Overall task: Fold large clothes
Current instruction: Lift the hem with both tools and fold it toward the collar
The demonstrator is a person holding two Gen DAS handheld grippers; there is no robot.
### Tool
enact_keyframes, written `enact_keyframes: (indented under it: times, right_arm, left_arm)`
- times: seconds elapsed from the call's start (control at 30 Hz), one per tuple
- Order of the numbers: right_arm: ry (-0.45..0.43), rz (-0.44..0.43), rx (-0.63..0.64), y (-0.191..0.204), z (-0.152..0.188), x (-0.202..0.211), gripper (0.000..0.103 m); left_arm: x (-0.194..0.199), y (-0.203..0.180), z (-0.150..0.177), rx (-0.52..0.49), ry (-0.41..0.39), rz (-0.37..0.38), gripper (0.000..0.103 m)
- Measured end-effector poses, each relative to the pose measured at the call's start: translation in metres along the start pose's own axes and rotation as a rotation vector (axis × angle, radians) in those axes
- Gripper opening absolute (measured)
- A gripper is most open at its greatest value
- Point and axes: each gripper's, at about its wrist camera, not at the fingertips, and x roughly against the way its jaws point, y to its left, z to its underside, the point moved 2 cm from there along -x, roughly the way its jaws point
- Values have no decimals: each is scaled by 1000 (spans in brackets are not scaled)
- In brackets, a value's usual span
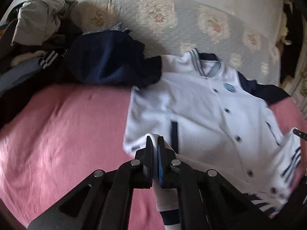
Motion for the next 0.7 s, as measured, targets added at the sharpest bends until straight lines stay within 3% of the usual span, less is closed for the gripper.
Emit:
enact_keyframes:
  times: [0.1, 0.23, 0.27, 0.3, 0.33, 0.37, 0.4, 0.43, 0.5, 0.6, 0.67, 0.7]
  right_arm:
    - [49, 39, -5, 0, -16, -49, 5]
    - [114, 38, -38, -11, -14, -90, 6]
    - [112, 22, -51, -13, -15, -90, 7]
    - [106, 11, -66, -16, -18, -88, 9]
    - [91, 5, -73, -16, -20, -84, 14]
    - [61, 17, -69, -17, -23, -77, 18]
    - [21, 53, -53, -17, -26, -67, 35]
    - [-17, 85, -38, -16, -29, -58, 60]
    - [-129, 129, -8, -16, -32, -32, 78]
    - [-178, 72, 61, -10, -30, -2, 78]
    - [-169, -5, 175, 4, -22, 9, 81]
    - [-150, -64, 283, 17, -14, 10, 87]
  left_arm:
    - [-43, 9, -2, 31, 48, -68, 4]
    - [-77, 24, 10, 73, 86, -66, 13]
    - [-75, 26, 8, 84, 72, -66, 29]
    - [-68, 26, 6, 86, 34, -56, 51]
    - [-59, 26, 4, 84, -12, -49, 63]
    - [-46, 27, 0, 84, -68, -56, 88]
    - [-32, 29, -2, 93, -124, -62, 101]
    - [-20, 31, -4, 105, -169, -44, 103]
    - [1, 34, -7, 126, -228, 40, 103]
    - [10, 30, -2, 93, -187, 127, 103]
    - [10, 18, 3, 40, -196, 111, 103]
    - [8, 11, 4, 9, -212, 80, 103]
